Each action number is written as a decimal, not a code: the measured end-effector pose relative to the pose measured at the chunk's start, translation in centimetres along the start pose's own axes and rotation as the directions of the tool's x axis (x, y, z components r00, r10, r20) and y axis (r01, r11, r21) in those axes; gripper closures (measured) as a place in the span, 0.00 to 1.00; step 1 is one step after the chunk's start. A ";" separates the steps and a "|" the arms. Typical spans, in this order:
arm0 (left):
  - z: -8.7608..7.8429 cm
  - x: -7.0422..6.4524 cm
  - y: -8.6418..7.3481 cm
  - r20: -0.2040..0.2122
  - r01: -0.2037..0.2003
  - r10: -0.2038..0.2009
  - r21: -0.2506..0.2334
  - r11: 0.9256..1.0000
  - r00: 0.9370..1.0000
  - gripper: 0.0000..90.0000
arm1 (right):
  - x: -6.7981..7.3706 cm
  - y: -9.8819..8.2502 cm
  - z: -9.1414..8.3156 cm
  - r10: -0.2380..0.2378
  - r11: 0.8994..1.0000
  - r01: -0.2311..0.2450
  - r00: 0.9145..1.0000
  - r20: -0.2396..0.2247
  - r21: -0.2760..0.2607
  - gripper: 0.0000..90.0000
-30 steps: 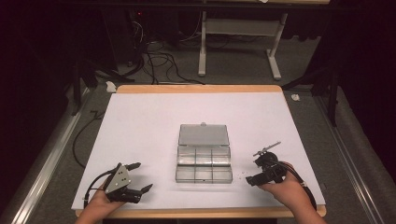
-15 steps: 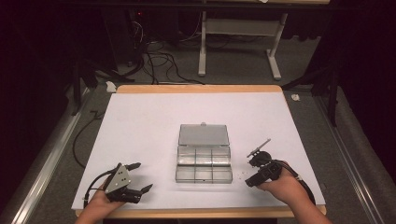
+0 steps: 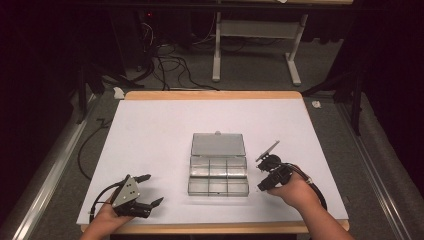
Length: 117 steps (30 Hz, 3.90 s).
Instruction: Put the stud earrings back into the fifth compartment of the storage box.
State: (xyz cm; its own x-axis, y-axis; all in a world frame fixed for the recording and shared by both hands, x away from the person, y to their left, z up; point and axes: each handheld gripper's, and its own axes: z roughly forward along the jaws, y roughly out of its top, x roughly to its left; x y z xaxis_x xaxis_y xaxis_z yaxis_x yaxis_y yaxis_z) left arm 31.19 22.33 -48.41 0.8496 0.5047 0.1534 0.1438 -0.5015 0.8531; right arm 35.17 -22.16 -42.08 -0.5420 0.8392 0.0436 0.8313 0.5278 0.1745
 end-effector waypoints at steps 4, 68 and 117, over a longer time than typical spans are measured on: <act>0.0 0.0 0.0 0.000 -0.002 0.002 0.001 1.000 1.000 0.16 | 0.1 0.7 0.3 -0.007 1.000 0.007 1.000 0.003 0.008 0.74; 0.0 0.0 0.0 0.003 -0.005 0.005 0.005 1.000 1.000 0.17 | 4.4 5.2 -3.2 -0.111 0.994 0.112 0.993 -0.043 0.004 0.96; 0.0 0.0 0.0 0.008 -0.003 0.003 0.000 1.000 1.000 0.16 | 9.7 8.8 3.0 -0.233 0.969 0.241 0.966 -0.116 0.058 0.96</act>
State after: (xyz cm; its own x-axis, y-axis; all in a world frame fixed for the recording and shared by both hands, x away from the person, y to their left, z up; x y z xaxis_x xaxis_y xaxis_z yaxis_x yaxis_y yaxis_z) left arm 31.22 22.34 -48.40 0.8542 0.4974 0.1517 0.1415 -0.5031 0.8526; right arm 37.60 -8.93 -43.10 -0.7313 0.6721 0.1161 0.6821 0.7209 0.1228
